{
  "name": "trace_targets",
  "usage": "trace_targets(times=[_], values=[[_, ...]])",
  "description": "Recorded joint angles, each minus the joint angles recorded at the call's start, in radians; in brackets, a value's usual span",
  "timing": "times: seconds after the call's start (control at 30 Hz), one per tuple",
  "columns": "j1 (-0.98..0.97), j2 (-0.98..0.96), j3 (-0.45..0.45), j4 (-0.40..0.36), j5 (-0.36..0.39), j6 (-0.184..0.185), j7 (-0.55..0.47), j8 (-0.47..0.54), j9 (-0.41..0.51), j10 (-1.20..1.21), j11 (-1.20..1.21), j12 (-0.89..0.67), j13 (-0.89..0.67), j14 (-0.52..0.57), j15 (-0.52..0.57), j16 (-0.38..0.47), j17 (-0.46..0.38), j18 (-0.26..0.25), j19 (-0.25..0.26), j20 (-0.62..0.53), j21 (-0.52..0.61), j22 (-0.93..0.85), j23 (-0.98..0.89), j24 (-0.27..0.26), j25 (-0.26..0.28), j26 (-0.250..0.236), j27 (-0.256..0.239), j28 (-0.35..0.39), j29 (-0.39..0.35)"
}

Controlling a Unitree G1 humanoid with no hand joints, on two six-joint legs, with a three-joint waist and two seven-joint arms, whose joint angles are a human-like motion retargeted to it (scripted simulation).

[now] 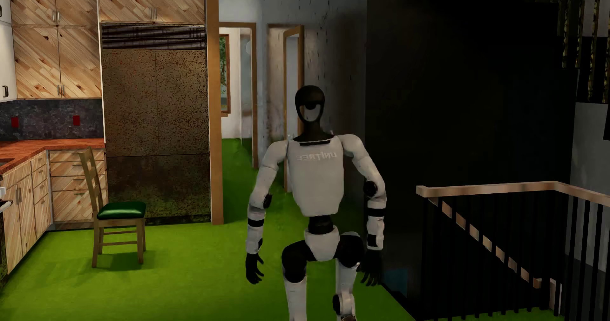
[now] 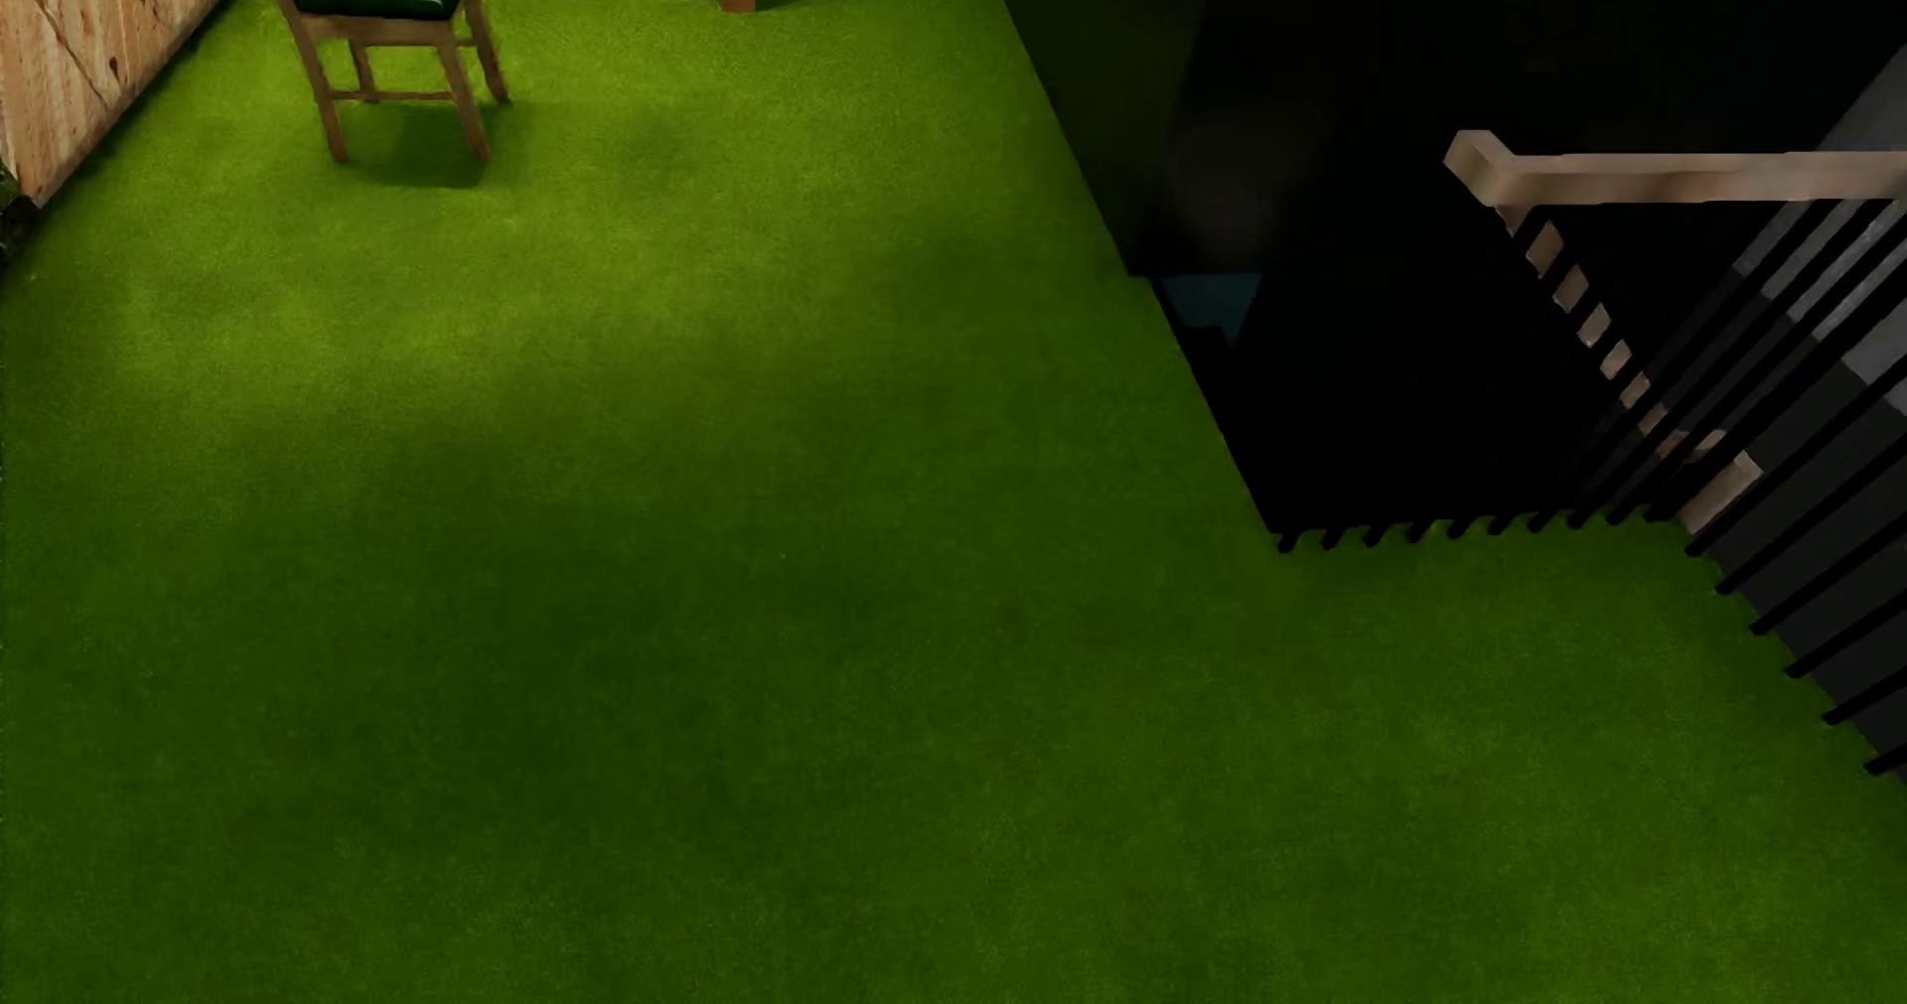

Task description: Move towards the door

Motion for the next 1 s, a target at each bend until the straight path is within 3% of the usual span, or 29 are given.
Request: trace_targets(times=[0.03, 0.07, 0.1, 0.13, 0.17, 0.2, 0.27, 0.3, 0.37, 0.4, 0.47, 0.57, 0.7, 0.8, 0.87, 0.9, 0.93, 1.0], values=[[0.042, -0.011, -0.019, -0.007, 0.0, 0.007, 0.0, 0.0, 0.022, 0.003, -0.17, -0.013, -0.019, -0.022, 0.072, 0.004, -0.001, 0.0, 0.0, 0.078, -0.028, -0.073, -0.007, 0.0, 0.0, 0.0, 0.0, 0.0, 0.0], [0.096, 0.002, -0.031, -0.017, -0.001, 0.012, 0.0, 0.0, 0.048, -0.001, -0.335, -0.026, -0.039, -0.044, 0.063, 0.01, -0.004, 0.0, 0.0, 0.128, -0.068, -0.133, -0.023, 0.0, 0.0, 0.0, 0.0, 0.0, 0.0], [0.148, 0.015, -0.034, -0.028, -0.003, 0.021, 0.0, 0.0, 0.065, -0.009, -0.477, -0.038, -0.057, -0.067, -0.051, 0.016, -0.012, 0.0, 0.0, 0.156, -0.122, -0.178, -0.049, 0.0, 0.0, 0.0, 0.0, 0.0, 0.0], [0.191, 0.024, -0.039, -0.032, -0.01, 0.035, 0.0, 0.0, 0.074, -0.008, -0.558, -0.044, -0.073, -0.084, -0.237, 0.019, -0.022, 0.0, 0.0, 0.167, -0.183, -0.206, -0.08, 0.0, 0.0, 0.0, 0.0, 0.0, 0.0], [0.22, 0.009, -0.041, -0.044, -0.029, 0.039, 0.0, 0.0, 0.072, -0.003, -0.561, -0.044, -0.092, -0.091, -0.33, 0.019, -0.033, 0.0, 0.0, 0.166, -0.236, -0.215, -0.105, 0.0, 0.0, 0.0, 0.0, 0.0, 0.0], [0.249, -0.021, -0.046, -0.036, -0.024, 0.051, 0.0, 0.0, 0.068, 0.007, -0.558, -0.039, -0.119, -0.085, -0.271, 0.016, -0.04, 0.0, 0.0, 0.153, -0.271, -0.197, -0.117, 0.0, 0.0, 0.0, 0.0, 0.0, 0.0], [0.276, -0.026, -0.082, 0.004, -0.001, 0.072, 0.0, 0.0, 0.025, 0.041, -0.523, -0.021, -0.159, -0.006, -0.118, 0.01, -0.04, 0.0, 0.0, 0.047, -0.313, -0.082, -0.114, 0.0, 0.0, 0.0, 0.0, 0.0, 0.0], [0.244, -0.034, -0.079, 0.04, 0.021, 0.087, 0.0, 0.0, -0.006, 0.117, -0.494, -0.026, -0.173, 0.087, -0.083, 0.003, -0.038, 0.0, 0.0, -0.069, -0.31, 0.023, -0.1, 0.0, 0.0, 0.0, 0.0, 0.0, 0.0], [0.063, 0.055, -0.062, 0.13, 0.048, 0.108, 0.0, 0.0, -0.024, 0.441, -0.484, -0.029, -0.207, 0.322, -0.166, -0.019, -0.043, 0.0, 0.0, -0.317, -0.255, 0.2, -0.071, 0.0, 0.0, 0.0, 0.0, 0.0, 0.0], [-0.109, 0.073, -0.033, 0.163, 0.077, 0.118, 0.0, 0.0, -0.048, 0.629, -0.5, -0.032, -0.246, 0.314, -0.213, -0.023, -0.041, 0.0, 0.0, -0.399, -0.217, 0.22, -0.052, 0.0, 0.0, 0.0, 0.0, 0.0, 0.0], [-0.211, 0.282, 0.066, 0.14, 0.057, 0.083, 0.0, 0.0, 0.012, 0.809, -0.547, 0.04, -0.244, 0.123, -0.351, -0.03, -0.045, 0.0, 0.0, -0.364, -0.232, 0.169, -0.068, 0.0, 0.0, 0.0, 0.0, 0.0, 0.0], [-0.336, 0.515, 0.154, 0.072, -0.004, 0.043, 0.0, 0.0, 0.058, 0.572, -0.561, 0.138, -0.196, -0.011, -0.55, -0.057, -0.076, 0.0, 0.0, -0.273, -0.287, 0.122, -0.135, 0.0, 0.0, 0.0, 0.0, 0.0, 0.0], [-0.333, 0.689, 0.159, 0.033, -0.003, 0.041, 0.0, 0.0, 0.081, -0.03, -0.555, 0.125, -0.185, 0.151, -0.617, -0.062, -0.079, 0.0, 0.0, -0.342, -0.266, 0.126, -0.123, 0.0, 0.0, 0.0, 0.0, 0.0, 0.0], [-0.371, 0.811, 0.178, 0.033, -0.037, 0.02, 0.0, 0.0, 0.069, 0.094, -0.576, 0.119, -0.118, 0.177, -0.541, -0.04, -0.056, 0.0, 0.0, -0.289, -0.214, 0.123, -0.103, 0.0, 0.0, 0.0, 0.0, 0.0, 0.0], [-0.328, 0.756, 0.208, 0.02, -0.087, -0.023, 0.0, 0.0, 0.045, 0.17, -0.484, 0.097, -0.062, 0.13, -0.246, -0.01, -0.01, 0.0, 0.0, -0.265, -0.184, 0.149, -0.082, 0.0, 0.0, 0.0, 0.0, 0.0, 0.0], [-0.283, 0.628, 0.217, 0.012, -0.108, -0.043, 0.0, 0.0, 0.031, 0.169, -0.307, 0.075, -0.042, 0.073, -0.106, 0.0, -0.008, 0.0, 0.0, -0.244, -0.159, 0.159, -0.108, 0.0, 0.0, 0.0, 0.0, 0.0, 0.0], [-0.26, 0.47, 0.193, 0.002, -0.1, -0.053, 0.0, 0.0, 0.009, 0.154, -0.095, 0.046, -0.037, 0.03, -0.052, 0.007, -0.014, 0.0, 0.0, -0.224, -0.142, 0.162, -0.145, 0.0, 0.0, 0.0, 0.0, 0.0, 0.0], [-0.172, 0.228, 0.088, -0.015, -0.069, -0.039, 0.0, 0.0, -0.009, 0.094, 0.182, 0.0, -0.028, -0.003, -0.124, 0.019, -0.02, 0.0, 0.0, -0.154, -0.136, 0.131, -0.17, 0.0, 0.0, 0.0, 0.0, 0.0, 0.0]])
